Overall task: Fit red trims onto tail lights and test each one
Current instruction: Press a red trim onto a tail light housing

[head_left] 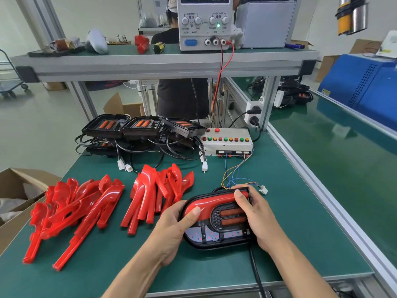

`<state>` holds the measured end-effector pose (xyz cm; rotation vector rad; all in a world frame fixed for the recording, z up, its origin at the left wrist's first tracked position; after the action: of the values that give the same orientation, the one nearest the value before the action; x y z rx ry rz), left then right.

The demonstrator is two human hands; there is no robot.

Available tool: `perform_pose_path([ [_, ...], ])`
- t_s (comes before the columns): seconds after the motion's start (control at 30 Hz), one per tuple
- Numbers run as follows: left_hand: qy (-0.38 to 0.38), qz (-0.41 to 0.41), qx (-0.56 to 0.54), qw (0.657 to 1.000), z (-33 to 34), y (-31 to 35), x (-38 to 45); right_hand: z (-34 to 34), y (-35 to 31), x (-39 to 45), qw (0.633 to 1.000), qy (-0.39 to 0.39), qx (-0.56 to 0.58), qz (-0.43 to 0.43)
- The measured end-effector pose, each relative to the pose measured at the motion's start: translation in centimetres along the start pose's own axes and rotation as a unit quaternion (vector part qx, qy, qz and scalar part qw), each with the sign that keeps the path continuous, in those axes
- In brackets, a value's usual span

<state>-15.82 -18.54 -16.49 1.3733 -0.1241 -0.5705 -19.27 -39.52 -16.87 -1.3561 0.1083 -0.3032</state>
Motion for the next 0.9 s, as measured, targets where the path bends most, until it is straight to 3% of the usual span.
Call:
perform_pose_path([
  [0.4, -0.008, 0.003, -0.009, 1.000, 0.1, 0.8, 0.0, 0.5, -0.4, -0.1, 0.999, 0.027, 0.035, 0.010],
  [0.6, -0.033, -0.017, -0.104, 0.994, 0.3, 0.9, -0.5, 0.5, -0.9, -0.4, 0.998, 0.045, 0.043, 0.021],
  [0.67, -0.019, -0.008, -0.098, 0.995, 0.2, 0.8, -0.8, 0.4, -1.0, -0.4, 0.999, 0.038, 0.028, 0.024],
  [0.73, -0.013, -0.003, -0.091, 0.996, 0.1, 0.8, -0.9, -0.1, -1.8, -0.3, 0.998, 0.011, -0.060, -0.003],
  [0.8, -0.016, 0.005, -0.085, 0.996, 0.0, 1.1, -1.0, -0.4, -3.5, -0.1, 0.969, -0.027, -0.239, -0.059],
  [0.83, -0.020, 0.010, -0.083, 0.996, 0.1, 1.4, -0.9, -0.2, -4.4, 0.0, 0.934, -0.043, -0.340, -0.099],
  [0.9, -0.031, 0.027, -0.077, 0.996, 0.6, 1.9, -1.0, 1.5, -6.1, 0.1, 0.827, -0.065, -0.515, -0.214],
])
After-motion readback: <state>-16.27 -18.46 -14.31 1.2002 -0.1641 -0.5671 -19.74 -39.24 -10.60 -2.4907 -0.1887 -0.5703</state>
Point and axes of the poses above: each hand's wrist, its own x-axis towards the middle knuckle, its own z-axis out of the palm, y = z × x, the point moved 4 cm from there along x, towards the middle knuckle, and after that the axes turned 8 degrees about -z, right-handed, at the moved point
